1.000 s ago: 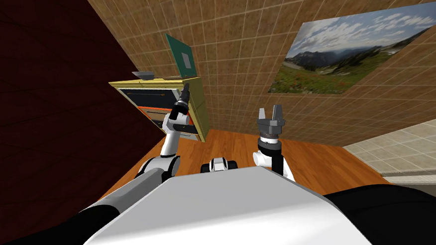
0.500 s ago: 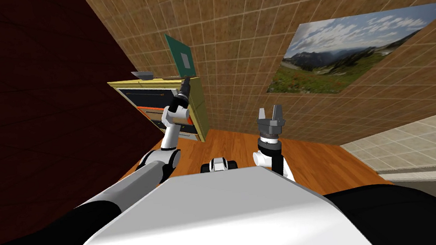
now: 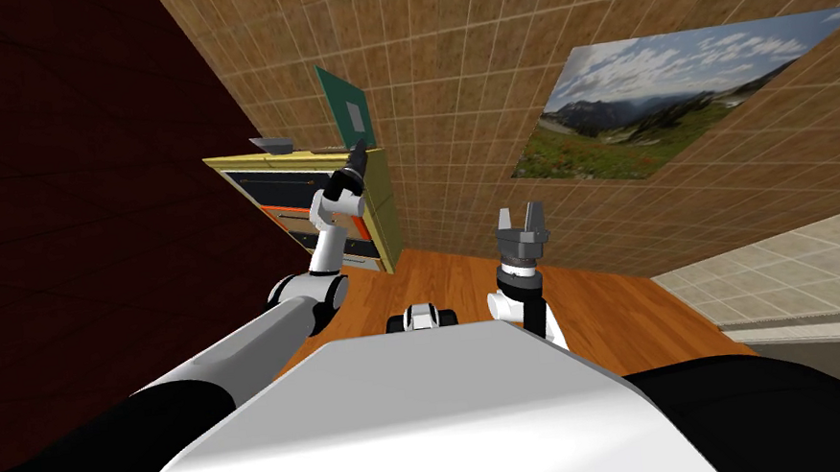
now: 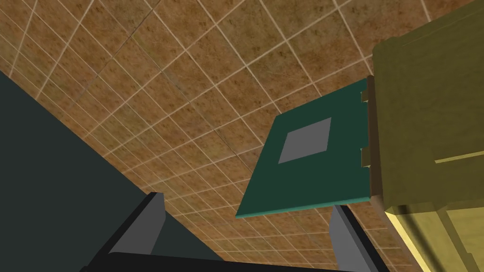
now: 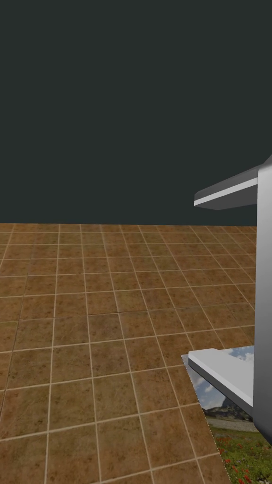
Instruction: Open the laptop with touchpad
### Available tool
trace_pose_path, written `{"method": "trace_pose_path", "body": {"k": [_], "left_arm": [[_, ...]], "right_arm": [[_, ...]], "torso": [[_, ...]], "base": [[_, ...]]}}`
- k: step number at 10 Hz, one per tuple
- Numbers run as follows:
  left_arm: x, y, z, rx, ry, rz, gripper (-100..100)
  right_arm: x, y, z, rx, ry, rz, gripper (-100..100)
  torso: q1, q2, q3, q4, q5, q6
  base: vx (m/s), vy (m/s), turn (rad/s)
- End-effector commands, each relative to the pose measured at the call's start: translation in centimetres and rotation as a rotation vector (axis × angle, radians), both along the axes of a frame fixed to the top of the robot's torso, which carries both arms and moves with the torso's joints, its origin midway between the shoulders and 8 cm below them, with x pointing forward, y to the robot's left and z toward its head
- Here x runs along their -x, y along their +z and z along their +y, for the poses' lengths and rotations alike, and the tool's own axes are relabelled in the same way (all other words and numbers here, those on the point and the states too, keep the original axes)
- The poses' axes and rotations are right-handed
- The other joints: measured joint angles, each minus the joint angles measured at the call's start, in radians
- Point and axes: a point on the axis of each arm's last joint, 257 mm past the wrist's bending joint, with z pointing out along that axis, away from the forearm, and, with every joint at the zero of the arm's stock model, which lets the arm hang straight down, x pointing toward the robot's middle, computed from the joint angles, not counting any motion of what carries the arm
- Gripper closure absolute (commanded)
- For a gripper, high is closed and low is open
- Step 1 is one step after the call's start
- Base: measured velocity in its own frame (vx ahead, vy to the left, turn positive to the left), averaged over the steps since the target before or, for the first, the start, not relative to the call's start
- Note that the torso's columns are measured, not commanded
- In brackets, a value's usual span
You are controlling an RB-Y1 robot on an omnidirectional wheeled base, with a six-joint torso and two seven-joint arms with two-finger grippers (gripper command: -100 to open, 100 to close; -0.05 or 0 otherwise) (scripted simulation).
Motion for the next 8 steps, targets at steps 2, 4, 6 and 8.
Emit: {"method": "trace_pose_path", "body": {"k": [2, 4, 6, 8], "left_arm": [[-1.0, 3.2, -0.8, -0.014, 0.010, 0.004, -100], [-2.0, 4.3, -0.7, -0.024, 0.028, 0.032, -100], [-3.0, 4.6, -0.4, -0.031, 0.048, 0.070, -100], [-3.5, 5.9, -0.4, -0.036, 0.063, 0.093, -100]], "right_arm": [[0.0, 0.0, 0.0, 0.000, 0.000, 0.000, 0], [0.0, 0.0, 0.0, 0.000, 0.000, 0.000, 0], [0.0, 0.0, 0.0, 0.000, 0.000, 0.000, 0], [0.0, 0.0, 0.0, 0.000, 0.000, 0.000, 0]], "torso": [[0.000, 0.000, 0.000, 0.000, 0.000, 0.000], [0.000, -0.001, 0.000, 0.000, 0.000, 0.000], [-0.001, 0.001, 0.000, 0.000, 0.000, 0.000], [0.000, 0.000, 0.000, 0.000, 0.000, 0.000]], "base": [[0.008, 0.010, -0.022], [0.021, 0.014, -0.019], [0.015, 0.011, -0.010], [0.035, 0.023, -0.019]]}}
